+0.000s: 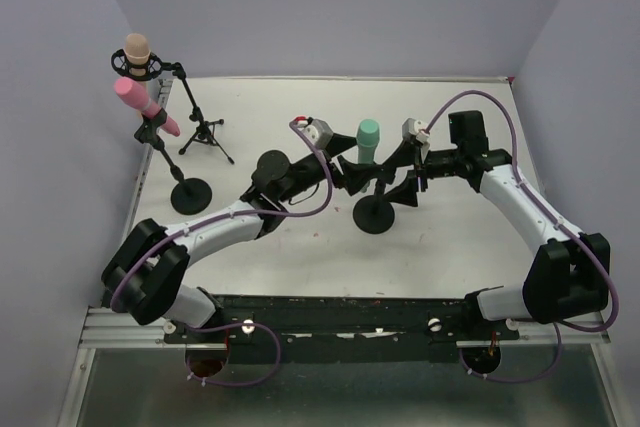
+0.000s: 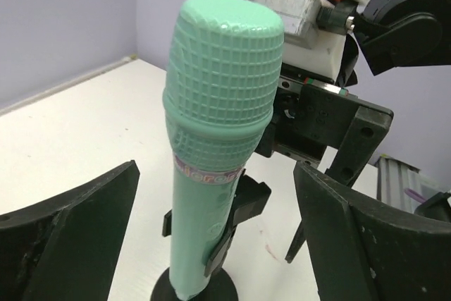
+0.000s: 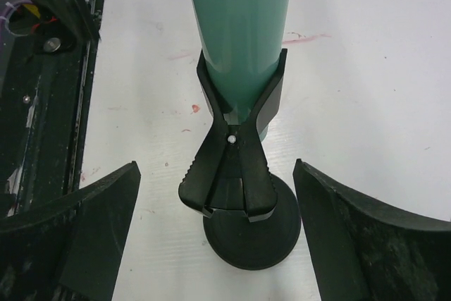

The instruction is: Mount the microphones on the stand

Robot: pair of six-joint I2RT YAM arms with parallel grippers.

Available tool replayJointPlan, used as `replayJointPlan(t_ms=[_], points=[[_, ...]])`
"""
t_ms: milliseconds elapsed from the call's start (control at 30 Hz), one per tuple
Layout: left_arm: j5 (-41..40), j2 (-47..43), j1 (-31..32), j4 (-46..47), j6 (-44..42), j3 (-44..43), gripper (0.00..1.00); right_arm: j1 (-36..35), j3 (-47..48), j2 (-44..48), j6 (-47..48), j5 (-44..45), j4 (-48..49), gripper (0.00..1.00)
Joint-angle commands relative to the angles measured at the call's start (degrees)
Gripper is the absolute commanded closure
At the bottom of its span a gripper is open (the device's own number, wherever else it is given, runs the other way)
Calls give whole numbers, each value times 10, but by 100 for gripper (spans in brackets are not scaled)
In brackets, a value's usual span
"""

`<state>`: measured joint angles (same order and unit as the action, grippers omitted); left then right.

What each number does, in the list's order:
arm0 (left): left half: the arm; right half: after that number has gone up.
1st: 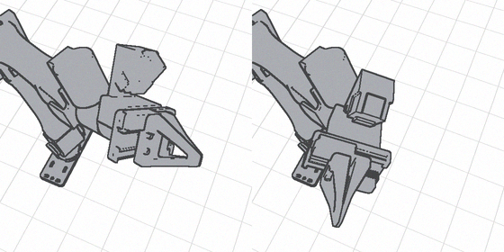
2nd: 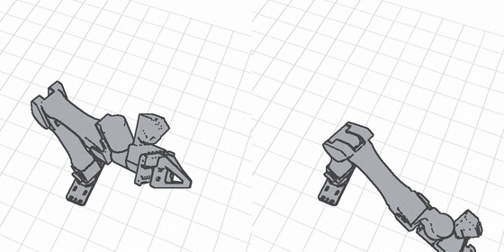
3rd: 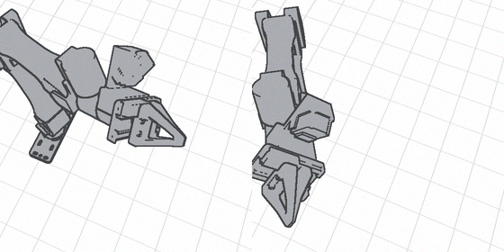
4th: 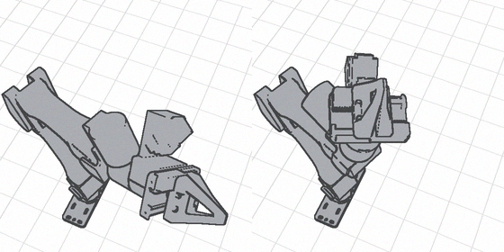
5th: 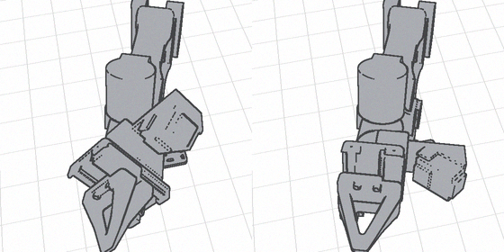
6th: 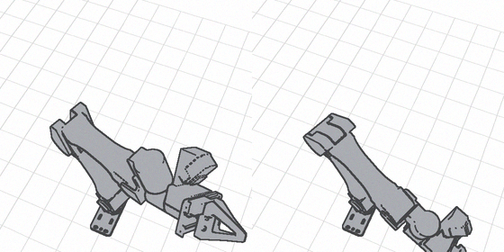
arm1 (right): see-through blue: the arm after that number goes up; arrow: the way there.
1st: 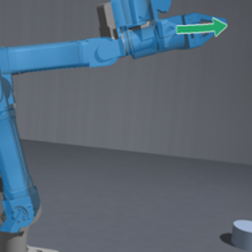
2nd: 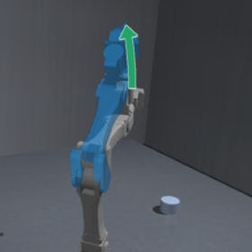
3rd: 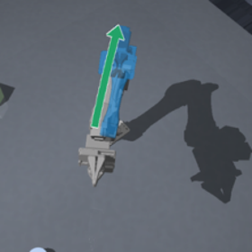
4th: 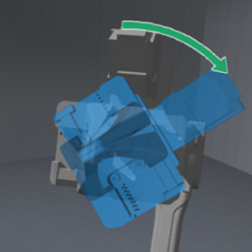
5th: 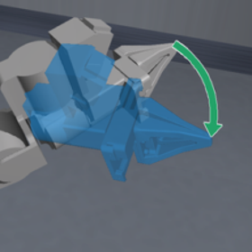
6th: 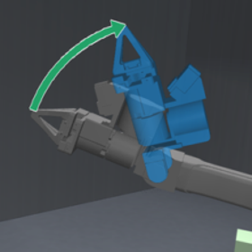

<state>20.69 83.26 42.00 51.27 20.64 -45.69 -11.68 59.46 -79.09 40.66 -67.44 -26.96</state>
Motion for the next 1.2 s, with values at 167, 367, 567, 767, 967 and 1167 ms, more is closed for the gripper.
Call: replayJointPlan(t_ms=[167,367,567,767,967,1167], points=[[-24,-146,-62,-76,-21,70,1,7,-70,-5,-14,-17,98,3],[35,-270,-133,-299,-32,47,1,8,-137,-11,-86,-30,243,4],[-6,-385,-136,-561,-153,-4,1,7,-169,-31,-194,-51,386,12],[-72,-495,-136,-634,-229,53,1,7,-169,-45,-241,-55,452,43],[-116,-568,-136,-604,-221,118,1,10,-140,-34,-198,-16,384,82],[-137,-589,-136,-610,-235,121,1,59,-89,-23,-209,49,348,85]])
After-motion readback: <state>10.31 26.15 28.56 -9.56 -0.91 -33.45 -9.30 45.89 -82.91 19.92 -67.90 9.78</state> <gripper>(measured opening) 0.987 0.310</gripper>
